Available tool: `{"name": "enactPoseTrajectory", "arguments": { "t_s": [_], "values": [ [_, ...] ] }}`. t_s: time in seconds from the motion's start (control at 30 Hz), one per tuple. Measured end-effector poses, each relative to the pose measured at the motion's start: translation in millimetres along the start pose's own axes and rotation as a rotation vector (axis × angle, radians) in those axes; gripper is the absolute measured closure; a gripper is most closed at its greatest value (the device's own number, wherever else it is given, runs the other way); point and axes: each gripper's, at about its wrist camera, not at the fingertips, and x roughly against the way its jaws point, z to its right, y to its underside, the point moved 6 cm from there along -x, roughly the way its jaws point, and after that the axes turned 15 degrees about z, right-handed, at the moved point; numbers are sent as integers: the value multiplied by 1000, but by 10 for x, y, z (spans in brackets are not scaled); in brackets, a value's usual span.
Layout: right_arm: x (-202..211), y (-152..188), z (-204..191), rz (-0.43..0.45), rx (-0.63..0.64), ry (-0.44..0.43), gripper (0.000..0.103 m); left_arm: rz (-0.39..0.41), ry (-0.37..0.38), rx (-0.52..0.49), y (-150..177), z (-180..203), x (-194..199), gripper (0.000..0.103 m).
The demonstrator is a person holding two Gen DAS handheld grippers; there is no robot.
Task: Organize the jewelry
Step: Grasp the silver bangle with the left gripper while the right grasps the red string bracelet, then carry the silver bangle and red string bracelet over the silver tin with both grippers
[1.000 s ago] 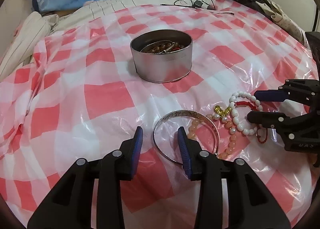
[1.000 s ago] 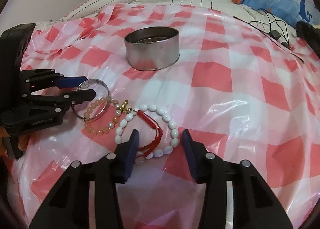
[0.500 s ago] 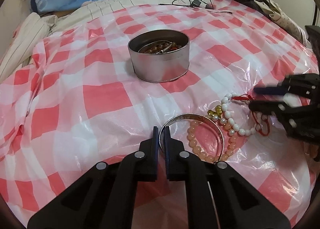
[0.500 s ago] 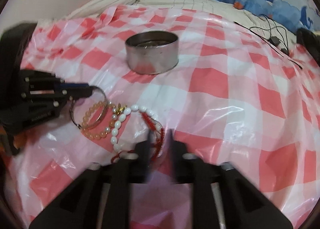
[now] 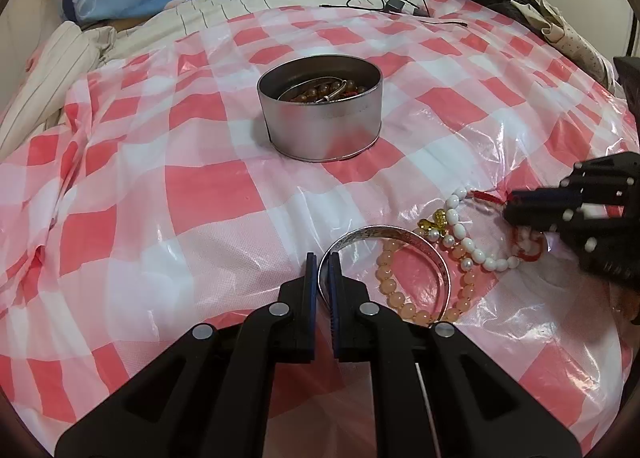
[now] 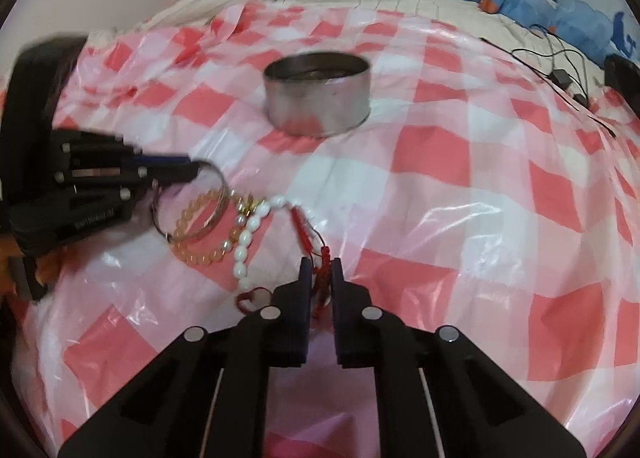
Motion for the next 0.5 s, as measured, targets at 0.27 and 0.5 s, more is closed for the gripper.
{"name": "enactPoseTrajectory", "arguments": {
  "t_s": [0.27,0.5],
  "values": [
    [68,-110,156,51,-123,-29,94,0,0,1,-6,-1,-1,97],
    [-25,-149,48,78,-59,-1,52,-1,1,9,21,-9,-19,97]
  ]
}}
